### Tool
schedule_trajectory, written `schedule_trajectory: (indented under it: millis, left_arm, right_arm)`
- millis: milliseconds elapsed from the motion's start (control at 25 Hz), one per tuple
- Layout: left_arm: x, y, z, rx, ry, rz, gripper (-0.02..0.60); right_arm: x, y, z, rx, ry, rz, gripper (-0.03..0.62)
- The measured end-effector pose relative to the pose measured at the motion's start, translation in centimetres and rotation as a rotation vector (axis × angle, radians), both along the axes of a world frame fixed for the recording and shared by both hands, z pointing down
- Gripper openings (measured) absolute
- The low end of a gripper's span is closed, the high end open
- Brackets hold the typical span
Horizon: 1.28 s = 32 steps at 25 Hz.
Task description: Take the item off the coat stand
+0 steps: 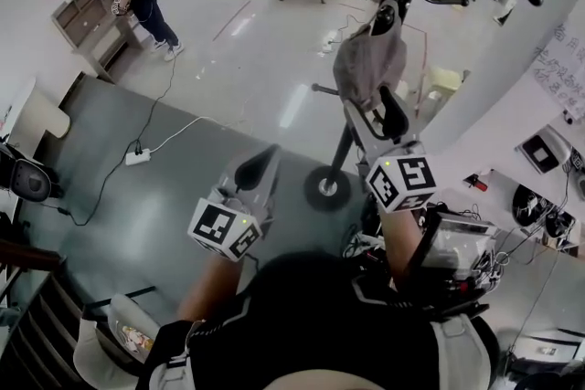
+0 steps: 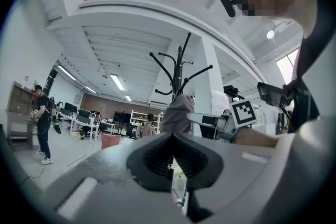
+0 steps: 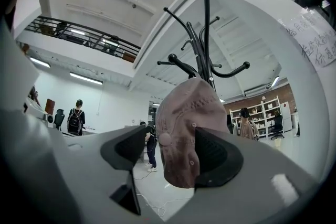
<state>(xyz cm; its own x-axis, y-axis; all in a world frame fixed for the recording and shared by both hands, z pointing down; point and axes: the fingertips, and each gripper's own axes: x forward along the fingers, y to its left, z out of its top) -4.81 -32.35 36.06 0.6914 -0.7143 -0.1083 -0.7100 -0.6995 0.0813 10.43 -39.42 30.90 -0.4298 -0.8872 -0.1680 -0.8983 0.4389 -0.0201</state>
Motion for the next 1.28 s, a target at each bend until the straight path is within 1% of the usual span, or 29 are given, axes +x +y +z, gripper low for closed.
schedule_trajectory:
  millis: [80,160,280,440,560,680,840,1040,1280]
  left_arm:
    - [-0.2,0.0,0.1,0.003,-0.007,-0.006,0.017]
    - [-0.5,0.0,0.1,-0.001,-0.006,-0.018,0.017]
    - [-1.2,-0.2,0.1,-0.015,0.0,-0.05,0.017]
    - [-1.7,-0.2,0.0,-0.016,-0.004,-0.077,0.017]
    - [-1.7,-0.1,0.1,-0.023,0.001,-0.09,0.017]
    - [-1.6,0.1,0.4,-0.034,0.0,-0.099,0.017]
    - [-1.5,0.3,0.4,-0.036,-0.002,-0.11,0.017]
    - [-1.9,0.7,0.9,-0.049,0.008,-0.128,0.017]
    - [-2.5,1.4,0.8,-0.031,-0.008,-0.117,0.017]
  right_arm:
    - [-0.2,-0.4,0.2,-0.003,0.009,-0.004,0.295]
    - [-0.4,-0.8,0.4,0.002,0.039,0.002,0.293]
    - [-0.5,-1.3,0.5,0.016,0.087,0.025,0.26]
    - [-0.5,-1.7,0.5,0.011,0.075,0.028,0.212]
    - [-0.6,-1.8,0.5,0.008,0.069,0.013,0.208]
    - [-1.0,-1.7,0.3,0.01,0.059,-0.013,0.172]
    - [-1.4,-1.8,0.0,0.018,0.064,-0.031,0.164]
    - [-1.5,-2.0,0.1,0.013,0.065,-0.031,0.123]
    - [-1.3,-1.6,-0.4,0.021,0.069,0.004,0.106]
